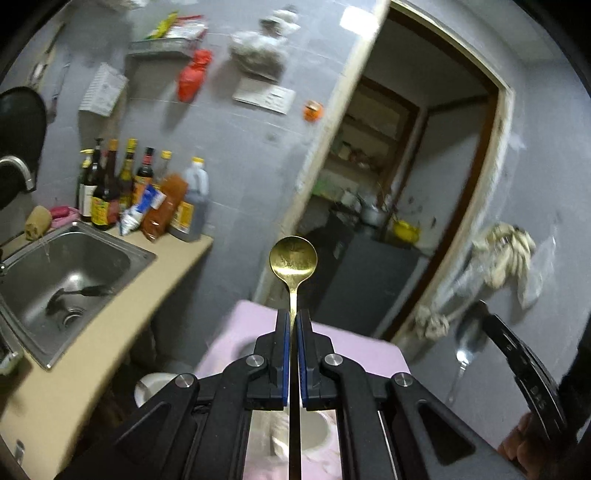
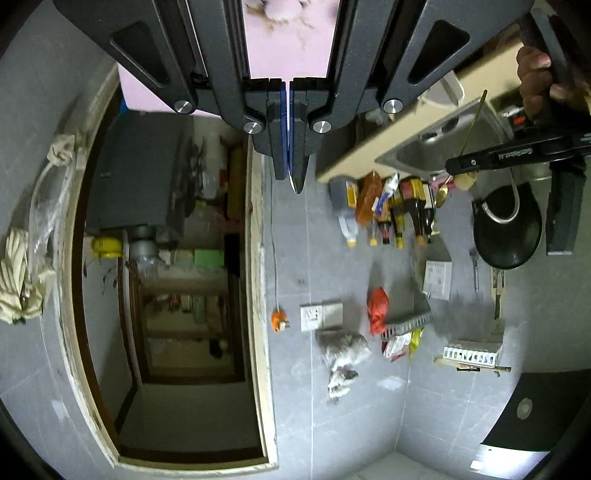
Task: Organize utensils
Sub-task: 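Lift both spoons and carry them over the white caddy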
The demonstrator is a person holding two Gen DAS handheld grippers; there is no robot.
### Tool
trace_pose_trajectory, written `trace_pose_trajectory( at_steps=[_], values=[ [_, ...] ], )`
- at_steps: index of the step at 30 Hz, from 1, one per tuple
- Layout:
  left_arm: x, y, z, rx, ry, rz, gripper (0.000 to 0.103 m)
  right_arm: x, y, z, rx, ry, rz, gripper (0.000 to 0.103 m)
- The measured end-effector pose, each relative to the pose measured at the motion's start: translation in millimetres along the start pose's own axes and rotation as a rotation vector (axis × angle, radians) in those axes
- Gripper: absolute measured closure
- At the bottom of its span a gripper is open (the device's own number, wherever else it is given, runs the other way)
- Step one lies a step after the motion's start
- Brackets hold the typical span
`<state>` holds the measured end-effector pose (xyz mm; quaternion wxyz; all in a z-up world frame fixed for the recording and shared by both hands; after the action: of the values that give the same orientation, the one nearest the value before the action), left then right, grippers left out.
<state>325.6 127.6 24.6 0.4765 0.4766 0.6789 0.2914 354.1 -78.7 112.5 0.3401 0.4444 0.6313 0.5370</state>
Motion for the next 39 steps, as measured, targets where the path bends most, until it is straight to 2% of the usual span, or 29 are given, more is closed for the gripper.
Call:
trace_pose_trajectory(
  at_steps=[4, 9, 18, 31, 39],
  values=[
    [45, 13, 12, -0.020, 0.018, -0.091, 0.099, 21, 0, 14, -0.001, -0.017, -0.016, 0.102],
    [77, 14, 33, -0.021, 0.018, -0.163, 0.099, 31, -15, 29, 0.028, -0.047, -0.019, 0.102],
    [94, -2, 69, 0.005, -0.030, -0.223, 0.099, 29, -38, 52, 0.051, -0.111, -0.014, 0.102],
    [90, -26, 79, -0.041, 0.008, -0.152, 0.099, 44, -40, 68, 0.015, -0.111, -0.058, 0.102],
    [95, -35, 79, -0.077, 0.089, -0.079, 0.099, 50, -44, 76, 0.012, -0.111, -0.080, 0.102]
  ],
)
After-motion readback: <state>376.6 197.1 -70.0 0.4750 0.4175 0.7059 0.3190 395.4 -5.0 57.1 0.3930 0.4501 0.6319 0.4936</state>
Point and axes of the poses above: each gripper's, at about its wrist camera, not at the fingertips, and z roughly the way its jaws point, x to its left, y to its top, the point moved 7 cm from there along z, roughly the way its jaws point, and after that the axes turned 1 degree about y, right-handed, at the moved point
